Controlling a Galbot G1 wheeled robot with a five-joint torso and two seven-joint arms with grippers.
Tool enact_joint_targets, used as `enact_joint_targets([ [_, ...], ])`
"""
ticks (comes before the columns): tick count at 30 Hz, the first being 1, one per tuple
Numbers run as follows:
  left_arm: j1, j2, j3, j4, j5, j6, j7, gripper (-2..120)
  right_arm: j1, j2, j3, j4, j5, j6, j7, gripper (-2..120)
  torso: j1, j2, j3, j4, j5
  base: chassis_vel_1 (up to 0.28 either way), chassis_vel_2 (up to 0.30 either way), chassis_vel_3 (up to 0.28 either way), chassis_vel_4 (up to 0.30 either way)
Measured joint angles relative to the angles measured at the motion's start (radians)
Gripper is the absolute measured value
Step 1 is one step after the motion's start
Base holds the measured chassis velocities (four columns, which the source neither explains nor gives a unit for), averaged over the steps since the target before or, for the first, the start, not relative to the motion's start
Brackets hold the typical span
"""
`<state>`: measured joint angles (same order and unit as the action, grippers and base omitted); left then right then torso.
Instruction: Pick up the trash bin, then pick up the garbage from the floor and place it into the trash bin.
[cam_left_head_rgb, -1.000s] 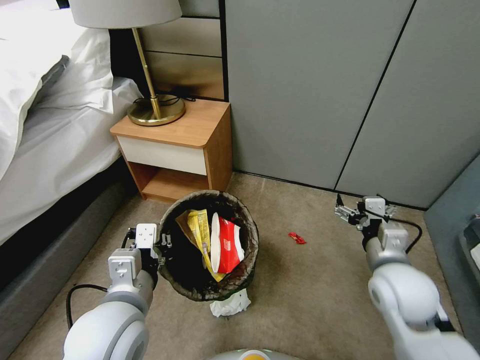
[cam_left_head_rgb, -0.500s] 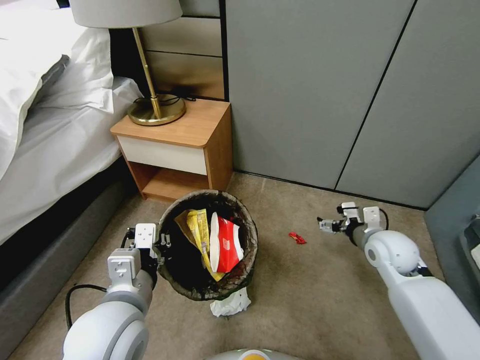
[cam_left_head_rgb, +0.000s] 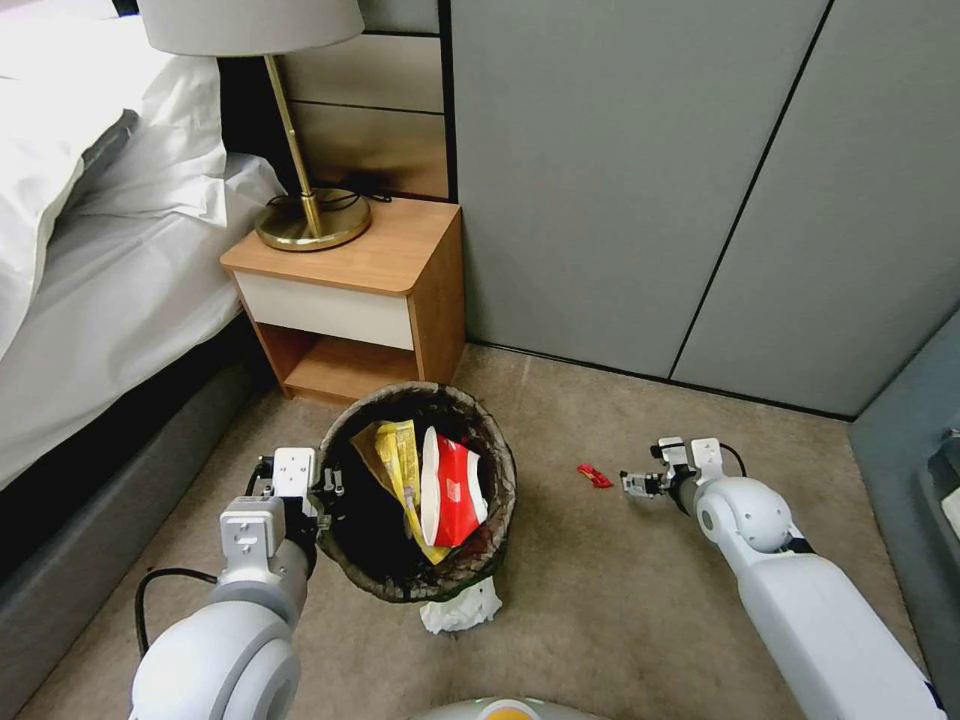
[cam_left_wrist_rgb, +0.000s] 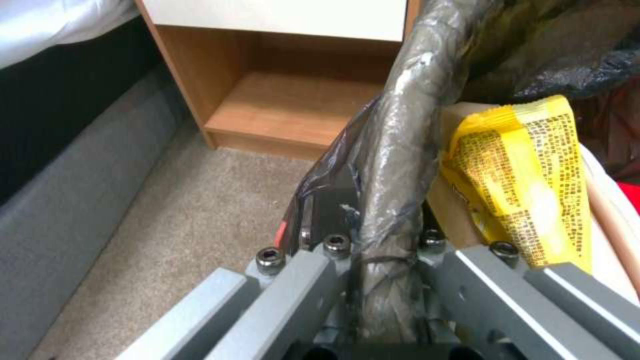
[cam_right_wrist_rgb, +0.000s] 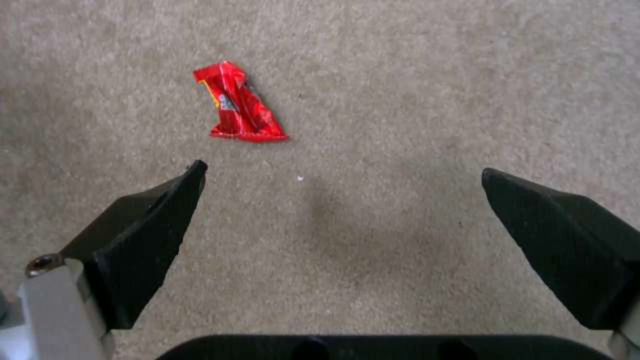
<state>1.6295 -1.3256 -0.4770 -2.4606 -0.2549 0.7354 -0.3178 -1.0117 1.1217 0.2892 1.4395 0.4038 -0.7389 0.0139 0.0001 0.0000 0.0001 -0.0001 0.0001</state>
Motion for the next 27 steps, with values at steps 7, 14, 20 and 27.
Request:
enact_joint_targets([
  [7,0.002,0.005,0.0,0.001,0.0,0.0,0.0,0,0.072,0.015,-0.07,-0.072,-0.016,0.001,-0.005,100,0.0,0.0,0.0,0.0002,0.0001,0.0,0.0,0.0,0.0],
  [14,0.006,0.009,0.0,0.001,0.0,0.0,0.0,0,0.128,0.033,-0.125,-0.129,-0.023,0.002,-0.009,100,0.0,0.0,0.0,0.0001,-0.0002,0.0,0.0,0.0,0.0],
  [20,0.008,0.01,0.001,0.001,0.001,0.0,0.0,0,0.178,0.068,-0.157,-0.191,-0.032,0.003,-0.017,100,0.0,0.0,0.0,0.0002,-0.0002,0.0,0.0,0.0,0.0],
  [27,0.007,0.007,0.001,0.006,0.003,-0.003,0.001,0,0.225,0.1,-0.166,-0.283,-0.088,0.003,-0.051,100,0.0,0.0,0.0,0.0001,-0.0003,0.0,0.0,0.0,0.0],
])
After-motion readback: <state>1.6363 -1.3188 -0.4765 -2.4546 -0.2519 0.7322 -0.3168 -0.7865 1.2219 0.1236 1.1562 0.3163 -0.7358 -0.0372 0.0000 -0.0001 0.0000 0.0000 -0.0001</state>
